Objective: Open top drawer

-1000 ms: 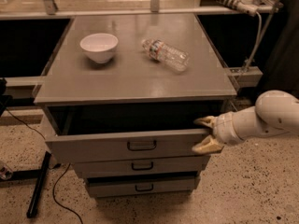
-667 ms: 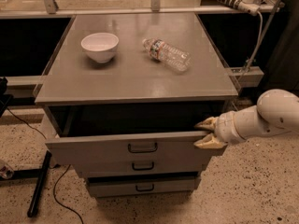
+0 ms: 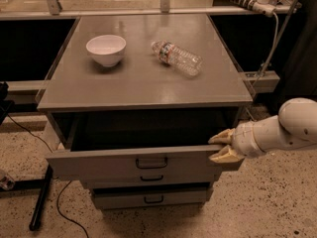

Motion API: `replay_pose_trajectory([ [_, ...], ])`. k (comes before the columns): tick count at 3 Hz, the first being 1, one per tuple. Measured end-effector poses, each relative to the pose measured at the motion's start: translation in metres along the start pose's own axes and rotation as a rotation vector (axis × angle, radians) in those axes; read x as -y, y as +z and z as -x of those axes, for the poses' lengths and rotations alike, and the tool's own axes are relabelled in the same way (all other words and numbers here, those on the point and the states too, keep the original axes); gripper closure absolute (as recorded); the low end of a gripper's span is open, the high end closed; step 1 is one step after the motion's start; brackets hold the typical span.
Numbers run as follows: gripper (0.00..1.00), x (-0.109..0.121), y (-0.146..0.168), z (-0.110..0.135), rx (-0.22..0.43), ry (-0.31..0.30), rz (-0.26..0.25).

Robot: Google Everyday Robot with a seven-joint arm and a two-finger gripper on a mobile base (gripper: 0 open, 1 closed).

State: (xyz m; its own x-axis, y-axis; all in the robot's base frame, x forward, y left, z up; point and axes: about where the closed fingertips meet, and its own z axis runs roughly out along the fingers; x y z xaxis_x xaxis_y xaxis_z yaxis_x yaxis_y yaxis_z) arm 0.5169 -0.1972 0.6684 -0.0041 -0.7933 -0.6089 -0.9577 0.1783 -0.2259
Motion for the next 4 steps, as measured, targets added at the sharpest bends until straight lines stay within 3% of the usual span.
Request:
replay_pose_trajectory([
  [1,0.81,0.0,0.0,0.0,0.0,0.0,0.0],
  [3,0.35,0.001,0.003,0.002,-0.002,-0.004,0.016],
  [4,0.37,-0.021,0.0,-0.002,0.023,-0.004,0.04],
])
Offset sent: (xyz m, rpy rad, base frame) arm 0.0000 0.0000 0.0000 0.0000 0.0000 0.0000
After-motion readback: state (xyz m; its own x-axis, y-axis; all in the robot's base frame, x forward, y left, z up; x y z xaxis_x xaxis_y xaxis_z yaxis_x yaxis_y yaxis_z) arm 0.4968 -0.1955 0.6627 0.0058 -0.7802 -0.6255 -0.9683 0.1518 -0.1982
